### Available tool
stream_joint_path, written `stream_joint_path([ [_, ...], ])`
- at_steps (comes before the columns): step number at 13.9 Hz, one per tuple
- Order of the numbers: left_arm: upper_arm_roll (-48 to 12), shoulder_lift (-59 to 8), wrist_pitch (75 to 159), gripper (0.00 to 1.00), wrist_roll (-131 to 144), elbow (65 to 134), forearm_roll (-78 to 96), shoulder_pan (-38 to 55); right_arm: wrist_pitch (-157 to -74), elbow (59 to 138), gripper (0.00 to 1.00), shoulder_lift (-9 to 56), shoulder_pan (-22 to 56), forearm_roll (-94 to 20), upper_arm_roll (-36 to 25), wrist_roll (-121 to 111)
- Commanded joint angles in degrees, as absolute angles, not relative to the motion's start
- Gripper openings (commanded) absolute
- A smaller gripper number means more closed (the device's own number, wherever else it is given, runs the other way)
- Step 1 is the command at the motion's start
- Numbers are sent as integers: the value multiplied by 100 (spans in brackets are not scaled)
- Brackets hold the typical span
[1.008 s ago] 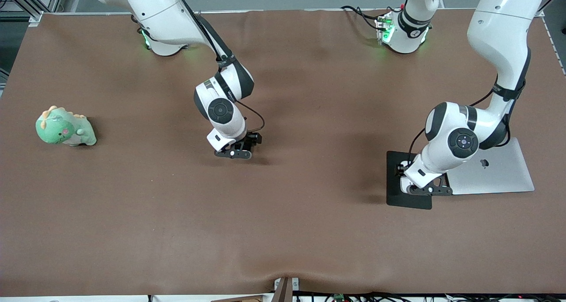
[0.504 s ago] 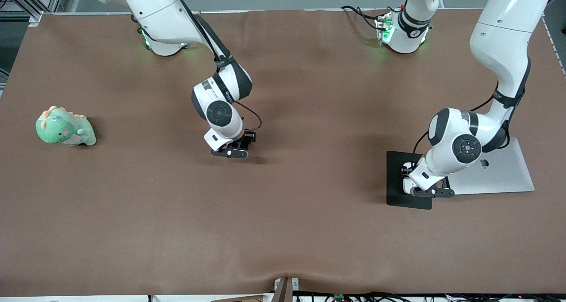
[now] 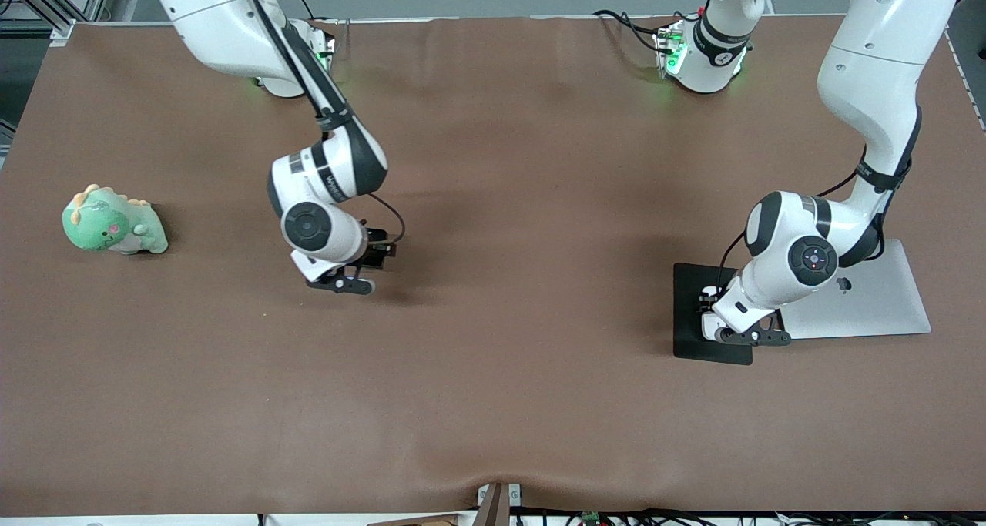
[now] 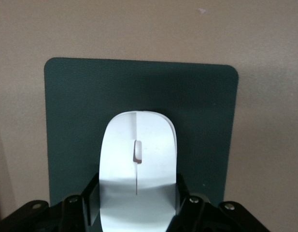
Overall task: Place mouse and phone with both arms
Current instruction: 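Carry the phone toward the plush toy while the left gripper releases and withdraws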
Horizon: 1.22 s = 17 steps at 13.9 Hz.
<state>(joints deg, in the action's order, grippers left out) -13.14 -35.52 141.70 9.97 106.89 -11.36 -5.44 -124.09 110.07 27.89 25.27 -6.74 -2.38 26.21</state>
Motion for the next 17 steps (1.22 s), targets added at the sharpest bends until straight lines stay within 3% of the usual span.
stream_joint_path([
  [1, -1327, -3717, 14335, 15, 844, 10582, -1134, -589, -12445, 11399, 0, 2470, 2059, -633, -184, 2103],
  [2, -1327, -3726, 14335, 39, 852, 10573, -1134, -589, -12445, 11434, 0, 2452, 1865, -624, -176, 1831],
  [3, -1327, -3727, 14335, 94, 853, 10573, -1134, -598, -12445, 11478, 0, 2452, 1663, -624, -176, 1558],
  [4, -1327, -3700, 14335, 100, 835, 10582, -1142, -589, -12437, 11539, 0, 2426, 1470, -624, -176, 1303],
  [8, -1336, -3350, 14204, 100, 870, 10626, -1143, -580, -12428, 11882, 0, 2268, 740, -607, -220, 353],
  [17, -1433, -1707, 12359, 100, 844, 10529, -1037, -501, -12594, 12198, 0, 2259, -729, -220, -229, -1229],
])
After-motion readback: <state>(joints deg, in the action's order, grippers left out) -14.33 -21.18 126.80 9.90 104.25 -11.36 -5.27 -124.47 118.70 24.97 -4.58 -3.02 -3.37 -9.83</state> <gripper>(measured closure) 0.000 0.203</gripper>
